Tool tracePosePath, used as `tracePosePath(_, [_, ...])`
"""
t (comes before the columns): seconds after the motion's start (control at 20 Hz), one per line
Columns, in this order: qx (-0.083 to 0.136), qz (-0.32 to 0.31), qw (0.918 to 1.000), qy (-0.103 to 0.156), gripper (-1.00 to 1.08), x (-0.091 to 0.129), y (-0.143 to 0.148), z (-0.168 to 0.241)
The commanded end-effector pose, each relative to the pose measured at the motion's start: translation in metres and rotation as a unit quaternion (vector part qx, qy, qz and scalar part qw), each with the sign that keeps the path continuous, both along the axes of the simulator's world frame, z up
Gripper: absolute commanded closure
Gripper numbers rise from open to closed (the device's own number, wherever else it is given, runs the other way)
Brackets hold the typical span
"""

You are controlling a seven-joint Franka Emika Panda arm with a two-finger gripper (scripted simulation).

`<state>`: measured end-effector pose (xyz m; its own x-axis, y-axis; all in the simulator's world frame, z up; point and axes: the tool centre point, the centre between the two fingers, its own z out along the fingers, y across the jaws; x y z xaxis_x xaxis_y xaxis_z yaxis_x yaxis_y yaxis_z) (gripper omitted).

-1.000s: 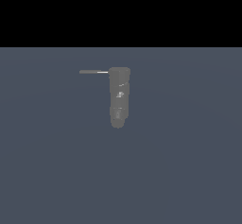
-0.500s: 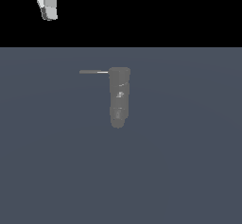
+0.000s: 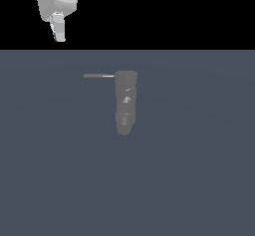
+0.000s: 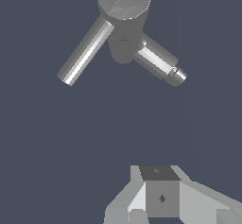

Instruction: Turn on the faucet by rotating a designated handle.

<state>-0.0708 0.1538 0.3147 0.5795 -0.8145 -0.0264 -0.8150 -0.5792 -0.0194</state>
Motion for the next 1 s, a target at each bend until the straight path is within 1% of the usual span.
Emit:
tracePosePath(0.0, [-0.001,-0.023,0.9997,0.0,1.08,0.013,0.003,-0.008])
tracePosePath(0.25, [-0.002,-0.069,0.9976,0.001,1.08,0.039,0.007,-0.025])
tracePosePath(0.5, [-0.005,-0.117,0.9931,0.001,1.08,0.066,0.007,-0.043])
tracePosePath(0.7, [-0.008,-0.159,0.9872,0.002,1.08,0.09,0.006,-0.058])
tracePosePath(0.95, [-0.011,-0.214,0.9768,0.003,1.08,0.122,0.0,-0.078])
